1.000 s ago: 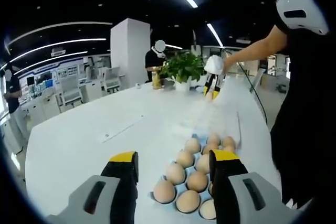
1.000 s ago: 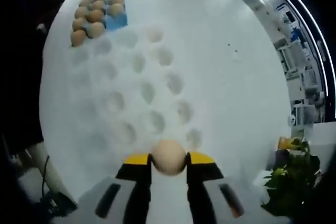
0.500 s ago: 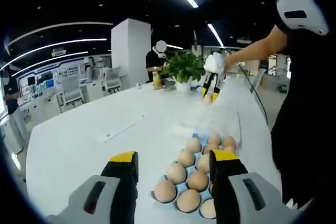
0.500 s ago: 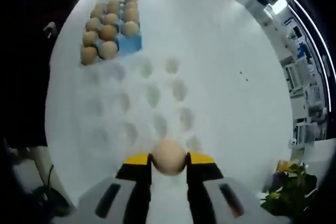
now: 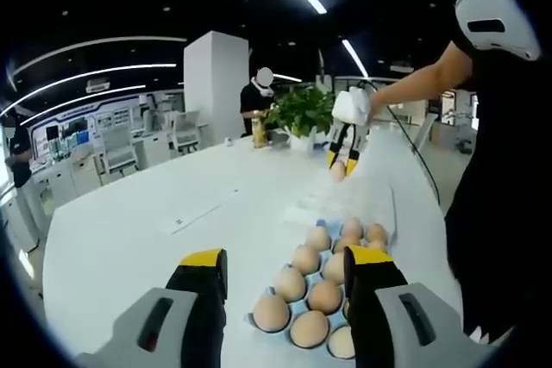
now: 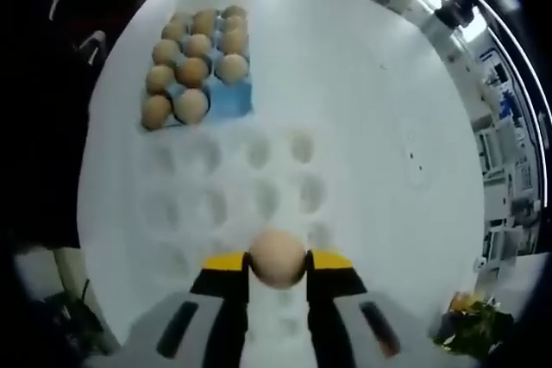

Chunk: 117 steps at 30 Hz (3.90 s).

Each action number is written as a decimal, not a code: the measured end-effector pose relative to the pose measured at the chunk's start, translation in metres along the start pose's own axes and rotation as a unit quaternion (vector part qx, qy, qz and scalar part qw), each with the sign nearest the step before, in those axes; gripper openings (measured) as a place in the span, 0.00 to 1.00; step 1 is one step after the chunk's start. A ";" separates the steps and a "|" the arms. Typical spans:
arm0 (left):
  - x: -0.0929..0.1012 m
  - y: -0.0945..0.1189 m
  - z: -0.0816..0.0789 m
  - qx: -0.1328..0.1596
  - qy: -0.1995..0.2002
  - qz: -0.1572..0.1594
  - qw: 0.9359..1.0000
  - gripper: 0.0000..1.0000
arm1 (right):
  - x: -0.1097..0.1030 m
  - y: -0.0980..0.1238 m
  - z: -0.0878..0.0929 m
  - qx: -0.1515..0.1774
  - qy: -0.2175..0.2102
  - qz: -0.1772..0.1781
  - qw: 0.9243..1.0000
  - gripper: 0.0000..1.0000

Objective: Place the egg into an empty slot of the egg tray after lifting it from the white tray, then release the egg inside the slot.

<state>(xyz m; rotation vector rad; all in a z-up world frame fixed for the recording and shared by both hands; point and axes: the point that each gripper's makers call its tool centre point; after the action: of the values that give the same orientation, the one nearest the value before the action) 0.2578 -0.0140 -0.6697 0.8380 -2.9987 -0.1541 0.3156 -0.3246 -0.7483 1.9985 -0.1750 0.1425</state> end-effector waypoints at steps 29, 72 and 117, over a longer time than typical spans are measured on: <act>-0.002 0.004 0.000 0.002 -0.001 -0.004 1.000 0.55 | -0.026 -0.038 -0.067 0.044 0.052 -0.050 0.996 0.25; -0.003 0.007 0.004 -0.002 0.002 -0.008 1.000 0.55 | -0.050 -0.093 -0.115 0.068 0.074 -0.107 0.989 0.25; -0.004 0.002 0.004 -0.008 0.000 -0.003 1.000 0.55 | -0.028 -0.088 -0.110 0.224 -0.012 -0.106 0.969 0.60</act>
<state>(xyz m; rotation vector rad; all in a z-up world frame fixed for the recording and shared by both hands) 0.2595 -0.0099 -0.6731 0.8448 -2.9909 -0.1793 0.3023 -0.1863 -0.7854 2.4547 0.0655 0.0199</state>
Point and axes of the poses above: the point that each gripper's makers call its tool centre point, and the gripper's own axes: y roughly backward along the fingers, x roughly to its right, z roughly out of its underside, and after that the axes turned 13 degrees about x, right-handed
